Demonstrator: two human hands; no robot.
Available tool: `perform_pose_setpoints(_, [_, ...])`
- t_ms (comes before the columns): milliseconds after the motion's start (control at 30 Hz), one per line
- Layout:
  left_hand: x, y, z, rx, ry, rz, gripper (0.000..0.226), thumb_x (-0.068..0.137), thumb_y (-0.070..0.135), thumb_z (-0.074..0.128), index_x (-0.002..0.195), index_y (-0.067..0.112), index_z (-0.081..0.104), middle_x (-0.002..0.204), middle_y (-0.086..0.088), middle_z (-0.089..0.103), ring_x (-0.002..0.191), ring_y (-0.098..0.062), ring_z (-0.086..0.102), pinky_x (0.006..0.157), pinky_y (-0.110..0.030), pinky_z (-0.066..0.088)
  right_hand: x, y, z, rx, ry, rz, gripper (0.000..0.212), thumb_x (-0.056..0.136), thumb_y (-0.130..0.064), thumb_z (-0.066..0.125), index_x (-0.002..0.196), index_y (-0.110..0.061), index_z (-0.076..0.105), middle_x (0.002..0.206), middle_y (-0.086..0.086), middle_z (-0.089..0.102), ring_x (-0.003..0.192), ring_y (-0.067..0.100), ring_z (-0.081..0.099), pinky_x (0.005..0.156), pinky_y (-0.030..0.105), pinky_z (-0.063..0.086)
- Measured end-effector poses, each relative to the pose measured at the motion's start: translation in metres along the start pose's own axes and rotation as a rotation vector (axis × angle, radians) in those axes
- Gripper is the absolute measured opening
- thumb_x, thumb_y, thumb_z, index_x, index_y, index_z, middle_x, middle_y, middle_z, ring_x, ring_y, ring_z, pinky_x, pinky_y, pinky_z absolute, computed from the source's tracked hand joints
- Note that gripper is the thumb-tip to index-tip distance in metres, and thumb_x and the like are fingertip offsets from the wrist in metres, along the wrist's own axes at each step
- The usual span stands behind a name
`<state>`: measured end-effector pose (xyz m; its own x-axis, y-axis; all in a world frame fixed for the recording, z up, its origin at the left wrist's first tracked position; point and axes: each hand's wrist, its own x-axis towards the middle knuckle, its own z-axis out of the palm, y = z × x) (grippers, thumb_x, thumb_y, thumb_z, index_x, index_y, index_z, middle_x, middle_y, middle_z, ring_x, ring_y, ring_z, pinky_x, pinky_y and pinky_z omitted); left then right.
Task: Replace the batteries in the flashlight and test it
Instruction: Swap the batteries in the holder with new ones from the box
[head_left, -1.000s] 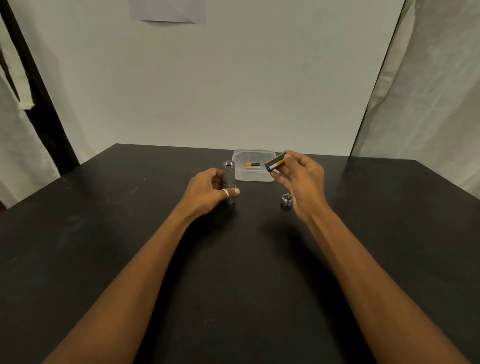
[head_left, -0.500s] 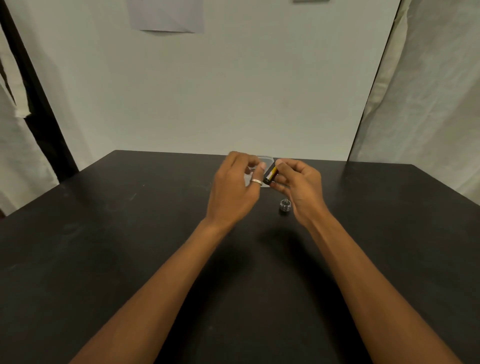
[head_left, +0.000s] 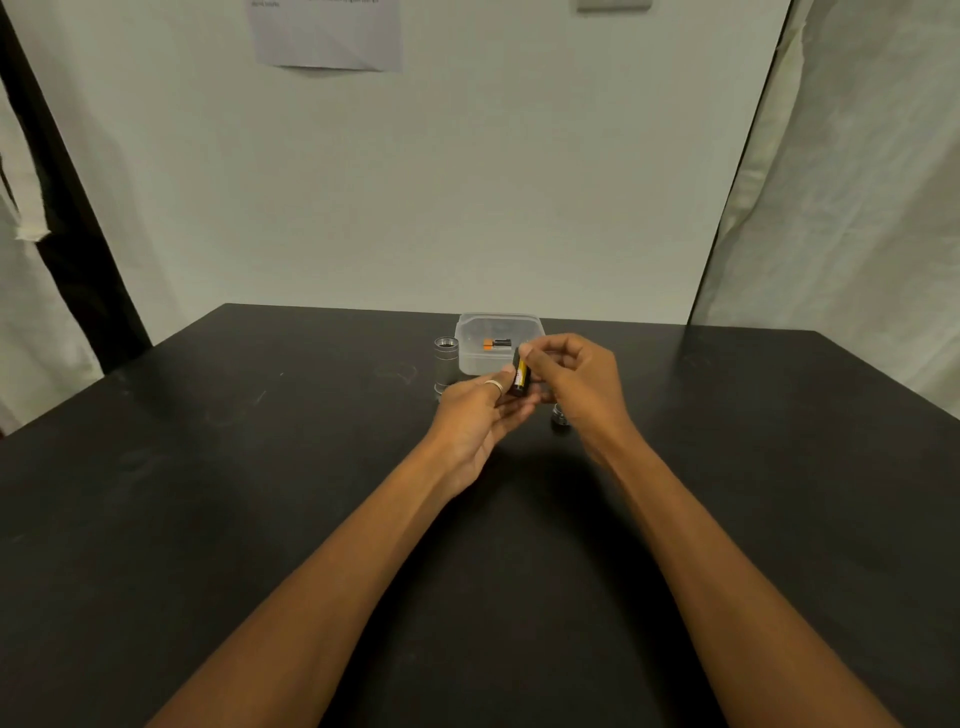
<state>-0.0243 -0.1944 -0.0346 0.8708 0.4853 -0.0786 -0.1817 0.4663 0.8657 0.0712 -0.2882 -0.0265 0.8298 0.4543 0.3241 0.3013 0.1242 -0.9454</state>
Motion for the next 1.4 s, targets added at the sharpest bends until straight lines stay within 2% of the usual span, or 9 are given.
perform_pose_setpoints(133, [0.003, 0.000, -0.003, -0.059, 0.067, 0.021, 0.019, 0.102, 0.010, 0.056, 0.109, 0.000, 0.071, 0.088, -0.012, 0.076, 0.079, -0.016, 0.074, 0.078, -0.025, 0.062, -0.005, 0.005, 0.005, -0.224, 0.019, -0.119, 0.015, 0.089, -0.021, 0.077, 0.102, -0.019, 0.068, 0.098, -0.008, 0.074, 0.080, 0.009, 0.074, 0.068, 0.027, 0.062])
perform_pose_setpoints(233, [0.003, 0.001, -0.006, -0.036, 0.121, 0.030, 0.020, 0.102, 0.012, 0.058, 0.110, 0.001, 0.071, 0.085, -0.008, 0.077, 0.077, -0.015, 0.073, 0.076, -0.026, 0.062, -0.009, 0.005, 0.005, -0.359, -0.070, -0.209, 0.023, 0.087, -0.018, 0.078, 0.104, -0.025, 0.065, 0.102, -0.019, 0.068, 0.088, 0.001, 0.069, 0.072, 0.012, 0.055])
perform_pose_setpoints(367, [0.006, 0.000, -0.010, -0.003, 0.148, 0.029, 0.022, 0.101, 0.015, 0.058, 0.113, 0.002, 0.072, 0.098, -0.014, 0.076, 0.086, -0.019, 0.070, 0.078, -0.029, 0.061, -0.008, 0.007, 0.002, -0.440, -0.155, -0.256, 0.040, 0.082, -0.018, 0.081, 0.113, -0.029, 0.059, 0.115, -0.014, 0.066, 0.095, -0.004, 0.066, 0.074, 0.006, 0.048])
perform_pose_setpoints(467, [0.006, -0.001, -0.010, 0.003, 0.143, 0.024, 0.021, 0.102, 0.015, 0.057, 0.109, 0.003, 0.073, 0.096, -0.016, 0.075, 0.090, -0.022, 0.067, 0.076, -0.030, 0.060, -0.007, 0.010, 0.000, -0.490, -0.176, -0.285, 0.046, 0.077, -0.024, 0.085, 0.113, -0.034, 0.057, 0.117, -0.015, 0.065, 0.098, 0.000, 0.065, 0.079, 0.016, 0.052])
perform_pose_setpoints(800, [0.005, -0.002, -0.010, 0.049, 0.098, 0.065, 0.021, 0.104, 0.013, 0.054, 0.101, 0.003, 0.073, 0.087, -0.011, 0.072, 0.073, -0.012, 0.069, 0.073, -0.026, 0.059, -0.004, 0.012, 0.001, -0.487, -0.163, -0.304, 0.047, 0.076, -0.021, 0.087, 0.111, -0.029, 0.058, 0.114, -0.013, 0.065, 0.097, 0.003, 0.067, 0.079, 0.017, 0.054])
perform_pose_setpoints(967, [0.004, -0.003, -0.007, 0.079, 0.101, 0.089, 0.024, 0.104, 0.013, 0.054, 0.096, 0.005, 0.075, 0.083, -0.008, 0.073, 0.074, -0.012, 0.069, 0.075, -0.027, 0.059, -0.003, 0.011, 0.001, -0.505, -0.133, -0.320, 0.050, 0.071, -0.020, 0.091, 0.105, -0.027, 0.056, 0.113, -0.006, 0.064, 0.095, 0.001, 0.065, 0.077, 0.018, 0.054])
perform_pose_setpoints(1133, [0.008, -0.005, -0.009, 0.082, 0.146, 0.096, 0.023, 0.103, 0.016, 0.056, 0.095, 0.006, 0.075, 0.091, -0.013, 0.072, 0.079, -0.016, 0.070, 0.074, -0.027, 0.059, -0.003, 0.013, 0.006, -0.543, -0.112, -0.372, 0.051, 0.072, -0.019, 0.089, 0.109, -0.026, 0.055, 0.113, -0.011, 0.055, 0.097, 0.001, 0.059, 0.075, 0.020, 0.055])
perform_pose_setpoints(1233, [0.009, -0.006, -0.009, 0.076, 0.149, 0.101, 0.023, 0.103, 0.016, 0.056, 0.095, 0.005, 0.075, 0.090, -0.013, 0.073, 0.078, -0.015, 0.070, 0.072, -0.026, 0.058, -0.004, 0.010, 0.007, -0.500, -0.122, -0.355, 0.049, 0.072, -0.013, 0.089, 0.108, -0.024, 0.057, 0.104, -0.012, 0.060, 0.092, -0.003, 0.060, 0.076, 0.008, 0.049])
perform_pose_setpoints(1400, [0.009, -0.005, -0.008, 0.027, 0.123, 0.110, 0.022, 0.103, 0.010, 0.055, 0.096, 0.003, 0.075, 0.083, -0.008, 0.076, 0.075, -0.012, 0.072, 0.080, -0.029, 0.060, -0.006, 0.005, 0.004, -0.342, -0.129, -0.280, 0.044, 0.074, -0.010, 0.088, 0.106, -0.026, 0.062, 0.096, -0.012, 0.069, 0.089, -0.004, 0.066, 0.080, 0.011, 0.053])
